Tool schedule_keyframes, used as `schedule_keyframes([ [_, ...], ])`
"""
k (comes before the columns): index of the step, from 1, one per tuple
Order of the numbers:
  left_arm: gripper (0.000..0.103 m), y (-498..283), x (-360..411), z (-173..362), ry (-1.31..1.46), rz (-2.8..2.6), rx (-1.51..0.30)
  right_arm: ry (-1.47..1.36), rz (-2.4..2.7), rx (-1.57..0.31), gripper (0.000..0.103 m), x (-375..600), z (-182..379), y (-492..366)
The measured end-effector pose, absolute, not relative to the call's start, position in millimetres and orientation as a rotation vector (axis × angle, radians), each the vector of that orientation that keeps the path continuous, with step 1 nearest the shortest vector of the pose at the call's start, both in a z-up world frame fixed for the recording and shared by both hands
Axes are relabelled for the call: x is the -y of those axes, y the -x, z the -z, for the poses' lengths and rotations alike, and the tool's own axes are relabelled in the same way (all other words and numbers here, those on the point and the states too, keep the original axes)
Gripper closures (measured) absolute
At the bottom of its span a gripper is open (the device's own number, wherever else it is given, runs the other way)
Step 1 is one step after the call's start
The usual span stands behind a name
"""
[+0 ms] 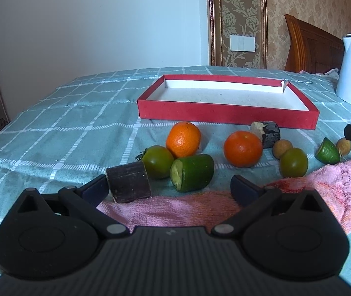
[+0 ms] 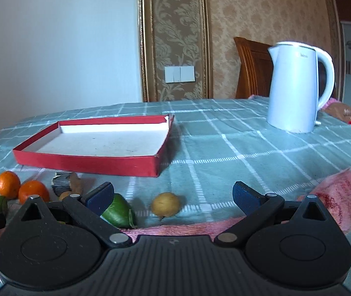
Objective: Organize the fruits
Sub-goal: 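Reach the right gripper to the small yellow pear and close on it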
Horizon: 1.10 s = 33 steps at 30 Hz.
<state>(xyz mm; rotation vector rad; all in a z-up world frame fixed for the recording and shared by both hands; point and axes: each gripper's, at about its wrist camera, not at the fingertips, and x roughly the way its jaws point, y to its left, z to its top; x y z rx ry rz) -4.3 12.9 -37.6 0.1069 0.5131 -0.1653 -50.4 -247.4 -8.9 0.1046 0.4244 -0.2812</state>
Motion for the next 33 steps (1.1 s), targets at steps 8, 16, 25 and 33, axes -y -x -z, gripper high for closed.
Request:
schedule_keyframes([
  [8,0.0,3,-13,39,-0.111,0.167,-0.511,-0.089,0.307,-0.448,0.0,253,9,45],
  [16,0.0,2,-14,41,-0.106,0.171,-0.51,-0.087,0.314,-0.477,0.0,256,10,38],
  [25,0.0,-2,-18,45,-0.076,0.181,-0.529,-0.08,0.334,-0.489,0.0,259,11,34],
  [33,0.0,-3,-18,46,-0.075,0.177,-0.533,-0.091,0.325,-0.509,0.0,261,11,30],
])
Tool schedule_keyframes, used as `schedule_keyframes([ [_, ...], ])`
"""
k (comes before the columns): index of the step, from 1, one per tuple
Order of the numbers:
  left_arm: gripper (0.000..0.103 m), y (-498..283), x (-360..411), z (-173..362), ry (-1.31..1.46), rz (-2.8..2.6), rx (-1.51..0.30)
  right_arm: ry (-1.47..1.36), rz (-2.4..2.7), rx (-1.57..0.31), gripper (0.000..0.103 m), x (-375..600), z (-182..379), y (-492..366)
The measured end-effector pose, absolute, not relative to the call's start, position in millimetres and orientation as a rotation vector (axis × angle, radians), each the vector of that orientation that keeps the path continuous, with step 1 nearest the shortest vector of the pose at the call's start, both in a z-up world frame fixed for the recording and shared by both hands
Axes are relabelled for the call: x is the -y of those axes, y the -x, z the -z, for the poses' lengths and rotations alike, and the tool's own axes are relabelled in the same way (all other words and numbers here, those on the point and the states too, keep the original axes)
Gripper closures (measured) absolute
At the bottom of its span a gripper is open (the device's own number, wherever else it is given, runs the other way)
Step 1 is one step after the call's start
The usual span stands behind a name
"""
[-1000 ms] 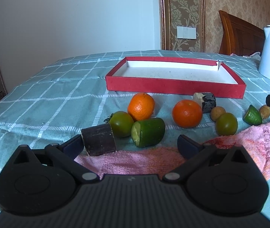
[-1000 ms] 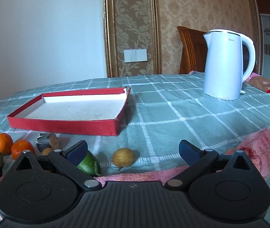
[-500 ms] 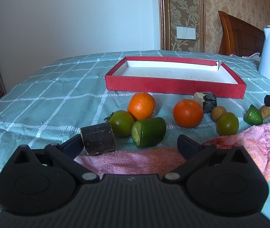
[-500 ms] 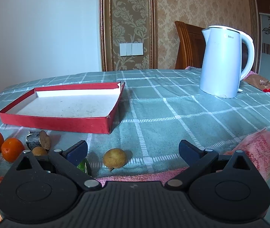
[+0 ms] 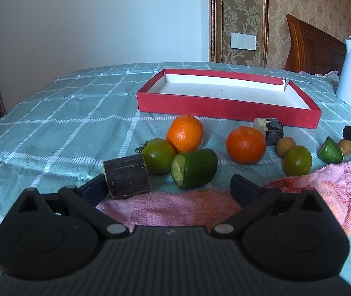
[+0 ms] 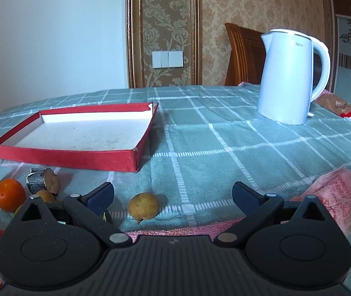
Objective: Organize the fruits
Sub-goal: 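Reach the right gripper to the small yellow pear and close on it, then carry the pear into the red tray and open the right gripper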
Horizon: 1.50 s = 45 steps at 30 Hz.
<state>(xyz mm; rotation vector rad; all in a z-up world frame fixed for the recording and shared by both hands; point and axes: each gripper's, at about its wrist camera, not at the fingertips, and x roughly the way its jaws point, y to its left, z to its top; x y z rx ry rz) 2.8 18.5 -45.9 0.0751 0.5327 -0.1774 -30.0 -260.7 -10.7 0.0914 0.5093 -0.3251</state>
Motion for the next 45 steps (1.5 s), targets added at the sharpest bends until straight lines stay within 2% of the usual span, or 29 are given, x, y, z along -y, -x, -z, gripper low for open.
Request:
schedule_keyframes([
  [9,0.0,-5,-20,47,-0.063,0.178,-0.54,-0.09,0.32,-0.533,0.001,261,15,23],
  [11,0.0,-5,-20,47,-0.061,0.179,-0.542,-0.09,0.303,-0.549,0.01,260,17,21],
  [13,0.0,-5,-21,47,-0.056,0.181,-0.544,-0.091,0.292,-0.564,0.012,259,19,18],
  [14,0.0,-5,-21,47,-0.053,0.181,-0.544,-0.092,0.29,-0.568,0.015,259,20,17],
  [16,0.0,-6,-22,47,-0.052,0.182,-0.545,-0.103,0.273,-0.582,0.027,259,20,16],
  [17,0.0,-6,-22,47,-0.051,0.183,-0.545,-0.108,0.26,-0.594,0.043,259,21,14],
  [18,0.0,-6,-22,47,-0.051,0.183,-0.546,-0.116,0.243,-0.615,0.053,259,23,12],
  [22,0.0,-7,-24,47,-0.039,0.186,-0.551,-0.113,0.221,-0.619,0.058,258,24,13],
  [24,0.0,-8,-25,47,-0.03,0.189,-0.555,-0.117,0.208,-0.611,0.069,258,24,14],
  [25,0.0,-8,-26,47,-0.026,0.19,-0.558,-0.117,0.197,-0.607,0.071,258,23,15],
  [35,0.0,-9,-28,48,-0.009,0.196,-0.563,-0.14,0.143,-0.589,0.074,261,17,23],
  [45,0.0,-8,-29,48,0.0,0.2,-0.56,-0.039,0.119,-0.479,0.074,249,-27,2],
])
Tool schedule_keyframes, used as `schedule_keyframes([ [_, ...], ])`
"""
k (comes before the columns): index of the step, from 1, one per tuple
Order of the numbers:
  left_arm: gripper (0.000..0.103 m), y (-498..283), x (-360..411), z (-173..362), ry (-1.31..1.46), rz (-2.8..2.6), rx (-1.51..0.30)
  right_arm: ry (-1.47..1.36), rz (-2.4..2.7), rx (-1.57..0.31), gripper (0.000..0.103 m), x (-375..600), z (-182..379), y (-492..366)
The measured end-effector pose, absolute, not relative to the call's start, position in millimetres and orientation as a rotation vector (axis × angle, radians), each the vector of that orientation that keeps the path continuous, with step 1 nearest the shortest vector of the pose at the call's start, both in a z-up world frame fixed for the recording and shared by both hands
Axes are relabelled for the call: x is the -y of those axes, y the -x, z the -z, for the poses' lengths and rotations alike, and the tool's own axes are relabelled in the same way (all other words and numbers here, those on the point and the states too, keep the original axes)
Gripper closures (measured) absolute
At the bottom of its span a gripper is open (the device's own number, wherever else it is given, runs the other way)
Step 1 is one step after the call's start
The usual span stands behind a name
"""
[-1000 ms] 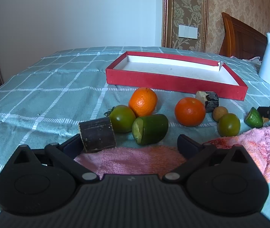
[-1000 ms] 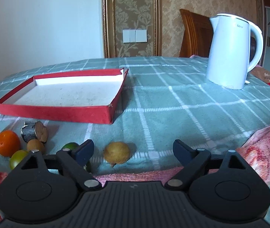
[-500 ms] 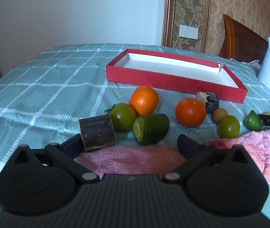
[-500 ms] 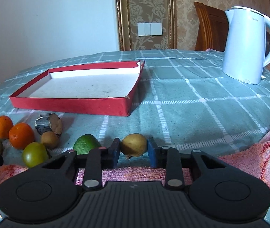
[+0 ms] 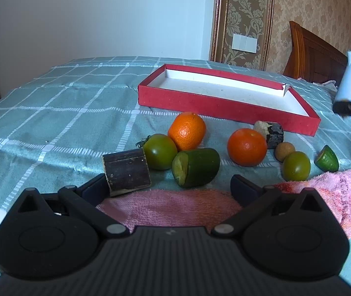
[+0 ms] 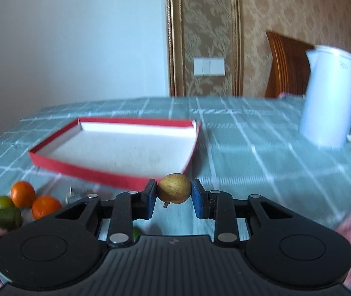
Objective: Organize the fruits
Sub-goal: 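Carry the pear into the red tray and open the right gripper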
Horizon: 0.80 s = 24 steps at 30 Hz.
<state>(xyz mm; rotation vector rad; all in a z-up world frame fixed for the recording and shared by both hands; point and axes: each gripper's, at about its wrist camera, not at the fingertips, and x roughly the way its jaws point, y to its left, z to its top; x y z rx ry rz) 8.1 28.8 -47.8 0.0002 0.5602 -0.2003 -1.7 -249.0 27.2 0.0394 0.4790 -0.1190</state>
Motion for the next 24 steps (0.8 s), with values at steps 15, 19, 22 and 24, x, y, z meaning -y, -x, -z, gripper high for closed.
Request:
schedule_keyframes([
  [15,0.0,-7,-30,48,0.01,0.203,-0.556,0.031,0.169,-0.617,0.074,241,-1,-143],
  [19,0.0,-7,-30,47,0.014,0.204,-0.555,0.007,0.168,-0.685,0.074,249,17,-160],
  [22,0.0,-7,-30,48,0.01,0.203,-0.556,0.031,0.168,-0.692,0.074,246,17,-161],
  [24,0.0,-8,-30,48,0.008,0.202,-0.556,0.055,0.17,-0.69,0.073,243,18,-161],
])
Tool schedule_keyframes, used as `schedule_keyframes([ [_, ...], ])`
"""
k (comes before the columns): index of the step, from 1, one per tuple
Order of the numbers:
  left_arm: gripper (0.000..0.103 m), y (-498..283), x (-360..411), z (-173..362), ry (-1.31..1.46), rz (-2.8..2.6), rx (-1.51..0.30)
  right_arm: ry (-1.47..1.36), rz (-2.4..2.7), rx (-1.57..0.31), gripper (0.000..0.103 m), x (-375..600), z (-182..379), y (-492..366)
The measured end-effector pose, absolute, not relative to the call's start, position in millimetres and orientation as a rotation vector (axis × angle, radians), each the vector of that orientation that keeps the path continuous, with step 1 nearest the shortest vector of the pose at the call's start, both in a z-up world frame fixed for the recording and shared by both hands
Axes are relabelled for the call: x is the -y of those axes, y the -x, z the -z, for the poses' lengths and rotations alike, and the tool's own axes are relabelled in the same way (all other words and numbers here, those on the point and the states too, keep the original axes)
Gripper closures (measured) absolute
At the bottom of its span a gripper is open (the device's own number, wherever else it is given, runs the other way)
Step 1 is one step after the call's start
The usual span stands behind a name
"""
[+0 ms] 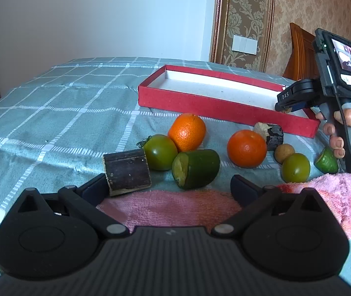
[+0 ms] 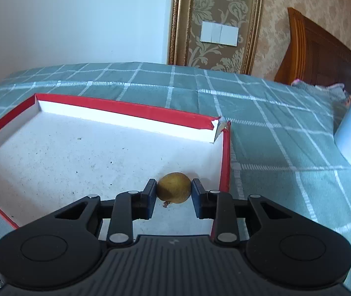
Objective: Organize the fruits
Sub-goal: 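Carry the pear into the red tray and open the right gripper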
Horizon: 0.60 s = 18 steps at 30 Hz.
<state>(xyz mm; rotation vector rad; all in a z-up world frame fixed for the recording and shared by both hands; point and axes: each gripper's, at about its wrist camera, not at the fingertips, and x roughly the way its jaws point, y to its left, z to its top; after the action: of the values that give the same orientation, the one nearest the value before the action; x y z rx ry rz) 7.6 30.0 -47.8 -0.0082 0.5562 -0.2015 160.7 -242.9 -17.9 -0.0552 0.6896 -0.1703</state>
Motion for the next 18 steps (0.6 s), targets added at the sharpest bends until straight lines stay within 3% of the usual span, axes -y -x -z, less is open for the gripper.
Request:
schedule_keyframes([
  [7,0.0,-8,-30,48,0.008,0.201,-0.556,0.046,0.156,-0.683,0.068,244,9,-150],
  [10,0.0,-8,-30,48,0.009,0.203,-0.555,0.008,0.133,-0.644,0.045,246,-1,-139],
  [16,0.0,-7,-31,48,0.017,0.208,-0.552,-0.042,0.082,-0.577,0.044,243,-10,-108],
  [18,0.0,-5,-35,48,0.034,0.218,-0.546,-0.08,0.069,-0.554,0.03,245,-8,-95],
])
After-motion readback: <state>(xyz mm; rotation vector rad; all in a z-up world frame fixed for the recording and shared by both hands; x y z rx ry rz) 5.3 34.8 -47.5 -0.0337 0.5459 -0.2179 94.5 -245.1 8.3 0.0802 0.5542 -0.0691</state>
